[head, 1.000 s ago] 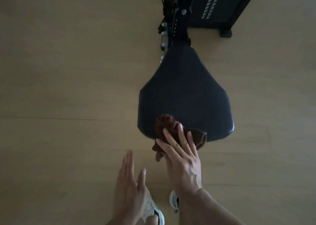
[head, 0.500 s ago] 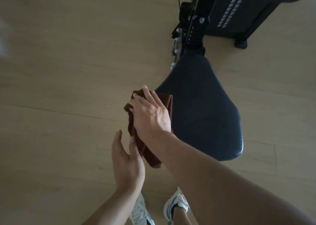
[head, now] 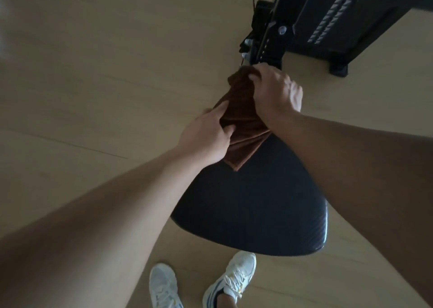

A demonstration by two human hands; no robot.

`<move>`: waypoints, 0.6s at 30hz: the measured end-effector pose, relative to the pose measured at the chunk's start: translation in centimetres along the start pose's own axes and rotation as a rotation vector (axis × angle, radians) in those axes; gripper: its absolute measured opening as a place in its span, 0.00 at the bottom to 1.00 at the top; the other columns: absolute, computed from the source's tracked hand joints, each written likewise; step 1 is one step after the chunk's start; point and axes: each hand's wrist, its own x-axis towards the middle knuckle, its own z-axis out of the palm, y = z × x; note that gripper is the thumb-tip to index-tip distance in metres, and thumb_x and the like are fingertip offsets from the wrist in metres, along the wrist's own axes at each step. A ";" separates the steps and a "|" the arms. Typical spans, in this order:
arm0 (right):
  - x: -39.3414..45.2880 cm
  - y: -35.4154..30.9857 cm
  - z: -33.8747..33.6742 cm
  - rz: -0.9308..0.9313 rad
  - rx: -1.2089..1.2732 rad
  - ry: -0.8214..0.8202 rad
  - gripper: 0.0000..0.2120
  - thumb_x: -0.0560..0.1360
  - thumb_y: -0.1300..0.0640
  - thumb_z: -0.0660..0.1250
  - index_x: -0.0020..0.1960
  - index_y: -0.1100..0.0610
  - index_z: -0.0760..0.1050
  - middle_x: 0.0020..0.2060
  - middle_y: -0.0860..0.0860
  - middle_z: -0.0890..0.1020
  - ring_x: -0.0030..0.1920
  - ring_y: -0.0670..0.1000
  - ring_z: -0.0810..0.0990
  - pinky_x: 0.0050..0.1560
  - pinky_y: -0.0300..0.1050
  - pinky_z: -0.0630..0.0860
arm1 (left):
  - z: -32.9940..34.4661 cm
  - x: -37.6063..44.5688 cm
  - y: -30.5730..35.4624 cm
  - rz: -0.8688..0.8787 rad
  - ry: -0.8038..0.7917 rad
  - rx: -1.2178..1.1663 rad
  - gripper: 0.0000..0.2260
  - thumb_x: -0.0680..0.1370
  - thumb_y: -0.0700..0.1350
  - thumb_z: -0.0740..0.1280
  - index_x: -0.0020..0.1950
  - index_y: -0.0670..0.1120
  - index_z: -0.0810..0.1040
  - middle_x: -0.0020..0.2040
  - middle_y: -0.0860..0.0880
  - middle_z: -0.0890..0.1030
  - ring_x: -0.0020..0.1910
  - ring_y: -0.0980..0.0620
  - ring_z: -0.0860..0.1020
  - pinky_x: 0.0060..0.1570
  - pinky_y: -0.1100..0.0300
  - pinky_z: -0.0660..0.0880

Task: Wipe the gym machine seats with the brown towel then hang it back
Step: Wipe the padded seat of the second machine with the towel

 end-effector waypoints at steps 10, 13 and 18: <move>-0.2 5.3 -2.7 0.187 -0.134 0.081 0.14 0.82 0.57 0.57 0.63 0.51 0.77 0.58 0.55 0.82 0.57 0.61 0.79 0.47 0.48 0.63 | 1.7 2.9 2.7 0.280 -0.040 0.235 0.23 0.84 0.49 0.56 0.79 0.58 0.57 0.82 0.54 0.51 0.81 0.48 0.46 0.79 0.49 0.48; -1.8 7.5 -3.2 0.247 -0.308 -0.139 0.15 0.80 0.59 0.58 0.61 0.52 0.79 0.55 0.58 0.82 0.56 0.62 0.80 0.47 0.49 0.66 | 3.1 2.1 4.7 0.421 -0.110 0.345 0.23 0.84 0.49 0.54 0.80 0.55 0.57 0.82 0.52 0.53 0.81 0.46 0.45 0.79 0.48 0.44; -7.9 10.6 -4.3 0.487 -0.127 -0.367 0.16 0.76 0.59 0.60 0.56 0.48 0.82 0.53 0.57 0.83 0.53 0.61 0.82 0.47 0.47 0.75 | 7.0 -1.7 5.8 0.513 -0.088 0.374 0.24 0.82 0.45 0.54 0.79 0.54 0.59 0.81 0.53 0.56 0.81 0.49 0.48 0.79 0.50 0.46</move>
